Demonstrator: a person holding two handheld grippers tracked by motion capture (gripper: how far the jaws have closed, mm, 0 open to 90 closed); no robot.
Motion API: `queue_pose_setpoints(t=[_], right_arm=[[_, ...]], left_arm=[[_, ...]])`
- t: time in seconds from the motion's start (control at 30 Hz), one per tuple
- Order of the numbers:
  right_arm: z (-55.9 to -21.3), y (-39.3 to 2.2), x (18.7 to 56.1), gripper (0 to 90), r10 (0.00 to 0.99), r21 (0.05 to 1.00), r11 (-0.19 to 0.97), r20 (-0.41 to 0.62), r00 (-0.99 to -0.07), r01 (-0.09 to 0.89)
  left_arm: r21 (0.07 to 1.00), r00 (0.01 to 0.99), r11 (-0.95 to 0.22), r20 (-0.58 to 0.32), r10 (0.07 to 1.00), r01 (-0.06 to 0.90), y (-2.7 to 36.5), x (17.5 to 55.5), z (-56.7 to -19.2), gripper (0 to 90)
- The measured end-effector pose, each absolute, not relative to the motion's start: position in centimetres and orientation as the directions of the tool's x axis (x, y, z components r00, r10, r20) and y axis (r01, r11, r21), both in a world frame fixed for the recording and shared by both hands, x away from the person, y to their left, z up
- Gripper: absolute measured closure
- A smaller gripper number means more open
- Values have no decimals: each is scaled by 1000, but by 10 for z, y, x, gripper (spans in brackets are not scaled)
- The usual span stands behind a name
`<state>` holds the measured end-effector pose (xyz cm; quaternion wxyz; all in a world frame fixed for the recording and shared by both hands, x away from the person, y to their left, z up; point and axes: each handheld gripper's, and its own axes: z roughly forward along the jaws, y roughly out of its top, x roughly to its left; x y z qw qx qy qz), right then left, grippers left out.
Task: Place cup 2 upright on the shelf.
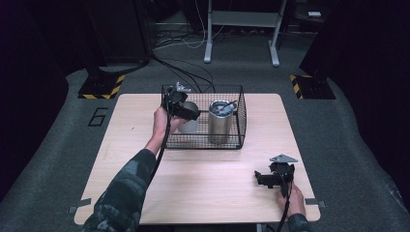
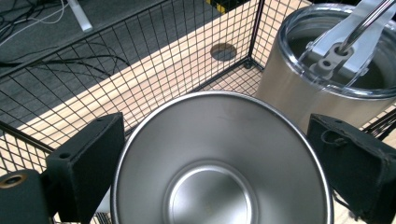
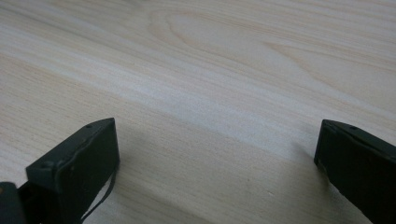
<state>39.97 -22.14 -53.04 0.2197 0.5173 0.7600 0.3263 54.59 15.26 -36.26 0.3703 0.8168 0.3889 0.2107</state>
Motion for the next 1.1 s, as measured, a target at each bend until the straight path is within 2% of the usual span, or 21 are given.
queue_pose_setpoints(t=[1.1], right_arm=[[-530, -221, 400, 0, 930, 723, 251, 5, -368, 644]], left_arm=[[705, 602, -451, 43, 797, 547, 141, 561, -397, 66]])
